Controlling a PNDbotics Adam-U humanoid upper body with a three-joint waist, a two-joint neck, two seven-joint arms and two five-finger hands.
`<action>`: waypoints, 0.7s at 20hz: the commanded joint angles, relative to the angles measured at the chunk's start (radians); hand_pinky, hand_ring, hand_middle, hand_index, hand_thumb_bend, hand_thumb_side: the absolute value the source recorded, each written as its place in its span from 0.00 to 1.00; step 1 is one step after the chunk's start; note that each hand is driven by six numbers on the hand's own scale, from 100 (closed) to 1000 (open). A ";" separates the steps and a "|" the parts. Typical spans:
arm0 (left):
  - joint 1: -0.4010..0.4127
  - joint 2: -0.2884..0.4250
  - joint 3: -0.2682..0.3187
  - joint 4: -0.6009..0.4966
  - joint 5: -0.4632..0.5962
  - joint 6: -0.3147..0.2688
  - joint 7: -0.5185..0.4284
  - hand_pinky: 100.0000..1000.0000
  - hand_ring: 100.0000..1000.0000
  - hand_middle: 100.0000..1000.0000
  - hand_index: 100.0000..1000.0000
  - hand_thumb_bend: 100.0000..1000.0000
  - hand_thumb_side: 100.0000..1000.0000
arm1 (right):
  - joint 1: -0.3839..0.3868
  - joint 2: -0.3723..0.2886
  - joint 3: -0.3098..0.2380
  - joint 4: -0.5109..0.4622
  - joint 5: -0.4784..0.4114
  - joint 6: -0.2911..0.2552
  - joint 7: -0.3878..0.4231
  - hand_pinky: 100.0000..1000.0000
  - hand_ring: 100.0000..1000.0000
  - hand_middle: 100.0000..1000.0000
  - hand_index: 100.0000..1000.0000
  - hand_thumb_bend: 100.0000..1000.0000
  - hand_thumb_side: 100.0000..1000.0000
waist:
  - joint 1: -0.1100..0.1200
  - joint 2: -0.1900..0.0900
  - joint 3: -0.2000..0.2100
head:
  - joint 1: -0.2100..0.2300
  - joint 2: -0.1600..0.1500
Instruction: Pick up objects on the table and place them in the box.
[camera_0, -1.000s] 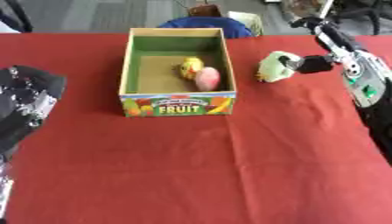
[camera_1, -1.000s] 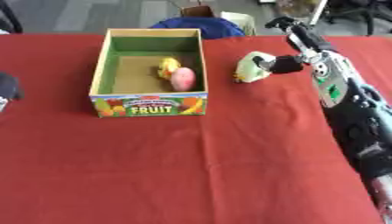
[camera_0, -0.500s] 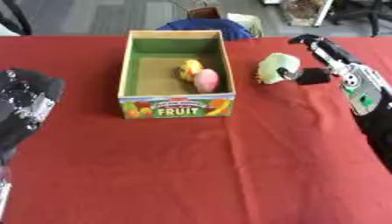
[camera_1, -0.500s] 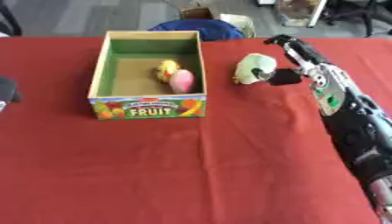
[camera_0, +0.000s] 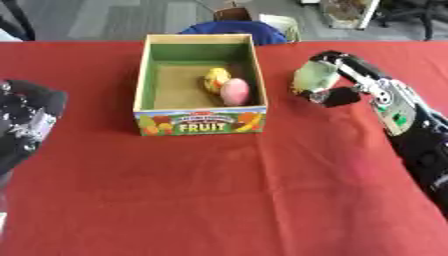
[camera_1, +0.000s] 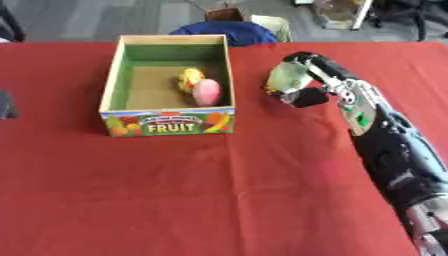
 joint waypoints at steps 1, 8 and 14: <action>-0.014 0.022 0.004 -0.022 -0.001 -0.001 -0.001 0.54 0.47 0.46 0.52 0.45 0.28 | -0.020 -0.012 0.004 -0.007 0.090 0.034 -0.054 0.83 1.00 0.92 0.95 0.37 0.26 | 0.001 -0.016 0.003 | -0.006 -0.015; -0.015 0.022 0.005 -0.023 -0.001 -0.002 -0.001 0.54 0.47 0.46 0.52 0.45 0.28 | -0.016 -0.002 -0.006 0.015 0.213 0.127 -0.156 0.61 0.89 0.67 0.77 0.18 0.00 | 0.004 -0.014 0.005 | -0.010 -0.021; -0.016 0.023 0.005 -0.023 -0.001 -0.002 -0.001 0.54 0.47 0.46 0.52 0.45 0.28 | -0.015 -0.005 -0.011 0.006 0.182 0.139 -0.281 0.38 0.71 0.35 0.46 0.00 0.00 | 0.004 -0.015 0.002 | -0.008 -0.022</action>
